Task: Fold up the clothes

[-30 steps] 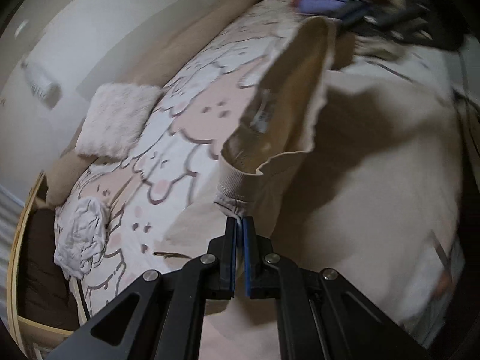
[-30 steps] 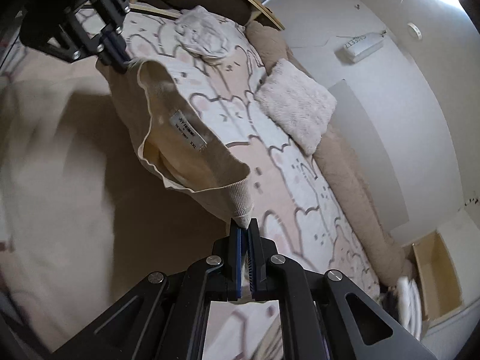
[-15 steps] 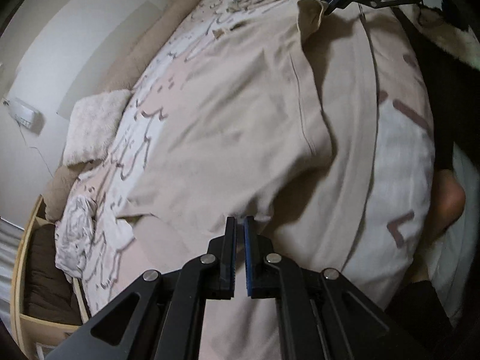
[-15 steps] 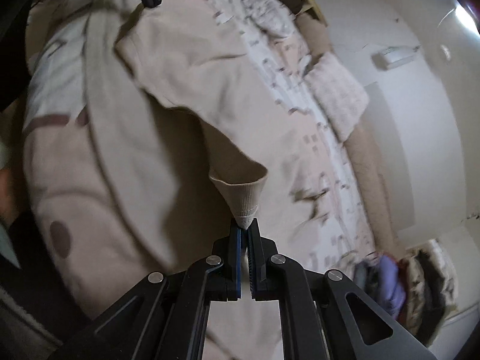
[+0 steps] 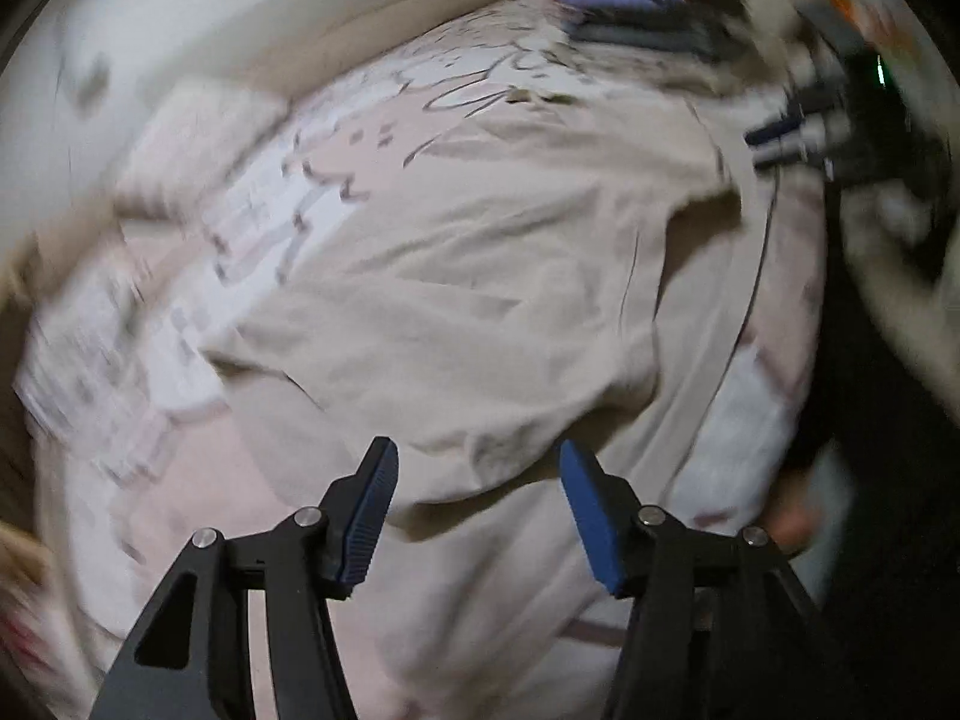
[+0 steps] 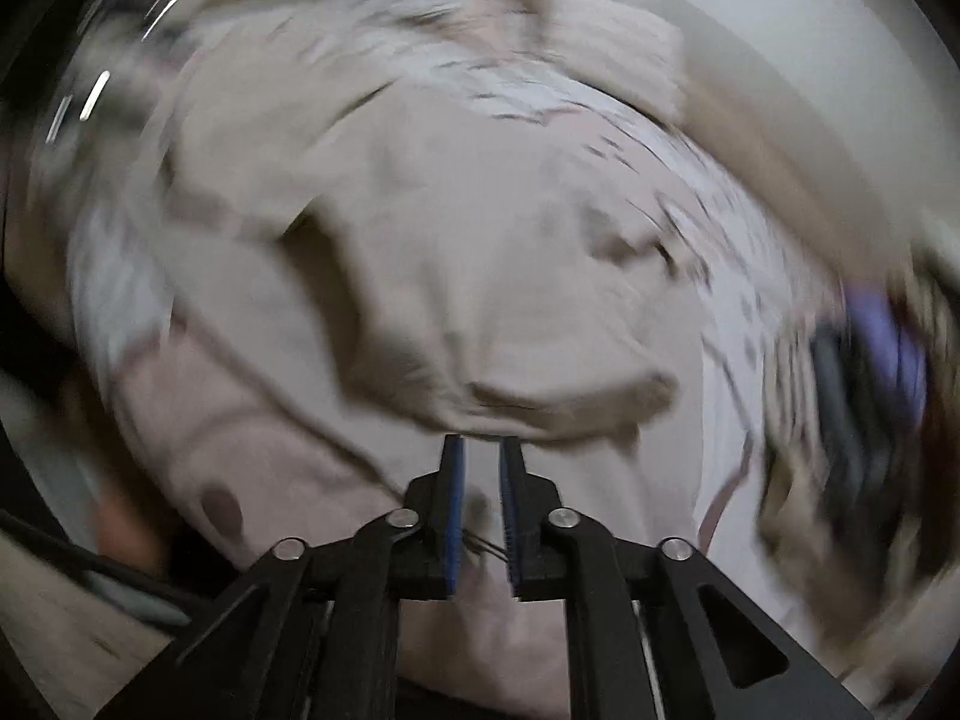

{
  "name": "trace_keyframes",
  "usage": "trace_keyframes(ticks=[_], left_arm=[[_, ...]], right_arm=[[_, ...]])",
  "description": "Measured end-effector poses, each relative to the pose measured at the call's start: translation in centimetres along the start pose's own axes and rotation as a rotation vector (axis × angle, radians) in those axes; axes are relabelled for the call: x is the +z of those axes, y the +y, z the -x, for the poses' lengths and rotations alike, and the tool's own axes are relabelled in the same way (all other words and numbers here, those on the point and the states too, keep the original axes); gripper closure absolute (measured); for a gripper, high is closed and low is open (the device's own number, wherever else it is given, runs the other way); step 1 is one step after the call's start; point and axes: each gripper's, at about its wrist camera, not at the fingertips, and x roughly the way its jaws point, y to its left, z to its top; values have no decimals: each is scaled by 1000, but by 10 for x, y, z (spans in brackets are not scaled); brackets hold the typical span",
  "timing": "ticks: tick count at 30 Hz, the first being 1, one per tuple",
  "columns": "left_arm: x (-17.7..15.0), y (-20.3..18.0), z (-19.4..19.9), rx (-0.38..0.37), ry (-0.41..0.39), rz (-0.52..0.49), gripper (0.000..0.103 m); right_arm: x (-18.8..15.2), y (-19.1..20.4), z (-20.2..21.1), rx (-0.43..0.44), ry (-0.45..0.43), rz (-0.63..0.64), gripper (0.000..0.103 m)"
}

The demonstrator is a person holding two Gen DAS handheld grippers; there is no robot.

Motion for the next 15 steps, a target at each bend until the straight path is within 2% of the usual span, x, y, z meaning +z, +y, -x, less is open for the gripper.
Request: trace_keyframes(ticks=[1,2,7,12,15], left_arm=[[2,7,0,-36,4,59,47],[4,14,-1,-71,8,117,47],[2,38,-11,-120,64,312,47],[-9,51,-35,-110,172,437,47],[-17,59,-45,-122,208,506,47]], right_arm=[[2,-15,1,19,-10,-71,54],[3,-29,3,39,-21,-142,39],[11,-99,8,137,-69,-472,38],[28,-126,-19,232,-47,-460,38],[38,-134,-41,333,-17,-415,38]])
